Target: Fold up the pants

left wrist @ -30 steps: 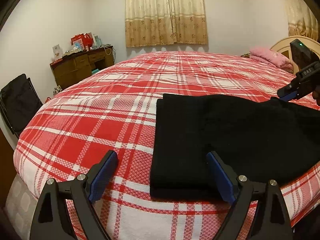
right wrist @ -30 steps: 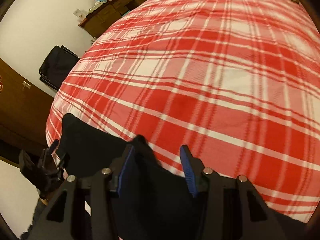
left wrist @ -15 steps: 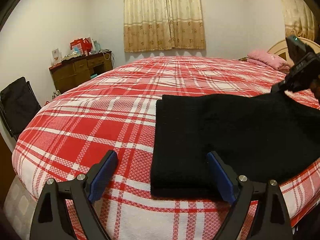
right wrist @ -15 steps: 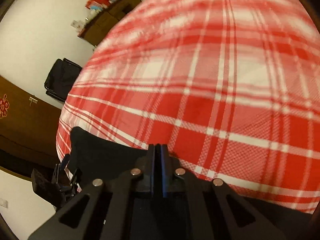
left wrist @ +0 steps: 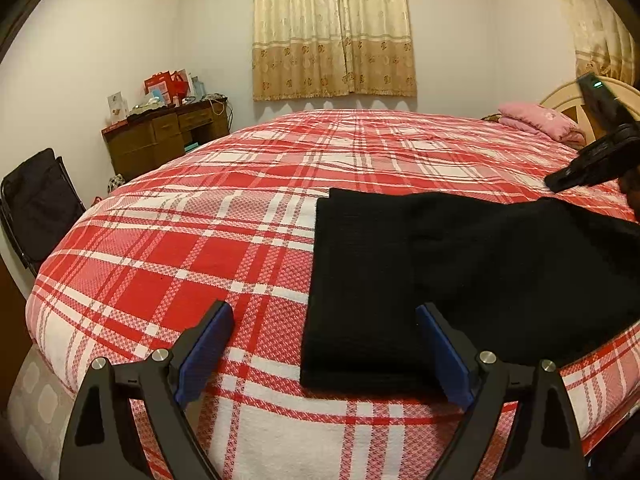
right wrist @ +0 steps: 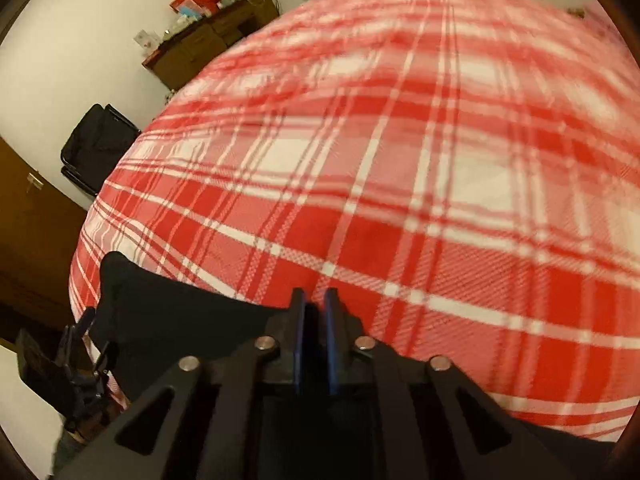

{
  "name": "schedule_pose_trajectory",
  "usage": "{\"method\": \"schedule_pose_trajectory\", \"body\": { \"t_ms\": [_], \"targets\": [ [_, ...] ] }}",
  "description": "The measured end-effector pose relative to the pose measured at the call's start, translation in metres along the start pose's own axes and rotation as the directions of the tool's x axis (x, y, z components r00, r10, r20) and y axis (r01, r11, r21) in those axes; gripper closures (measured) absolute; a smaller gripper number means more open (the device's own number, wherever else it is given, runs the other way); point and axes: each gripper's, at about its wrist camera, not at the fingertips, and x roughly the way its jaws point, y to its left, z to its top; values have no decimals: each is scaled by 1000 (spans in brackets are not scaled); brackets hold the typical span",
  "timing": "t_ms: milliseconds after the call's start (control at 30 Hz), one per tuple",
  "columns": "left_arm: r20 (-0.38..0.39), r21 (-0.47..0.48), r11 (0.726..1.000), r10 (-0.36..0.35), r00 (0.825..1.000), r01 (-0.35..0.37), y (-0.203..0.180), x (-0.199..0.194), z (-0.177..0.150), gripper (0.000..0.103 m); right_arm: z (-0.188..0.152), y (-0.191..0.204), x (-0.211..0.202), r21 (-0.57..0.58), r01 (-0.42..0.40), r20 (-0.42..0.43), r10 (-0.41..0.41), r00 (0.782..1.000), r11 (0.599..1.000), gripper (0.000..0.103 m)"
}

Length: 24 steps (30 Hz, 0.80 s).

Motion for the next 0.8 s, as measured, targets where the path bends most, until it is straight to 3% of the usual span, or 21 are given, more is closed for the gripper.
{"method": "schedule_pose_trajectory", "body": {
  "t_ms": [133, 167, 400, 567, 700, 800],
  "targets": [
    [-11, -4, 1000, 9, 1000, -9, 0, 1, 2, 10, -6, 6, -33, -47, 28, 85, -24, 996, 999, 61],
    [-12, -5, 1000, 10, 1000, -10, 0, 2, 2, 10, -12, 10, -41, -61, 30, 103, -24, 994, 998, 59],
    [-30, -8, 1000, 18, 999, -18, 0, 4, 4, 9, -65, 66, -38, -253, 38, 91, -16, 996, 967, 59],
    [-36, -4, 1000, 17, 999, -17, 1, 3, 3, 9, -93, 70, -6, -277, 74, 24, -70, 997, 958, 59],
    [-36, -25, 999, 27, 999, -28, 2, -1, 7, 9, -112, 78, -7, -363, 145, 81, -124, 989, 920, 54],
    [20, -49, 998, 34, 999, -33, 2, -15, 16, 9, -117, 82, -12, -389, 156, 85, -133, 987, 908, 51]
  ]
}}
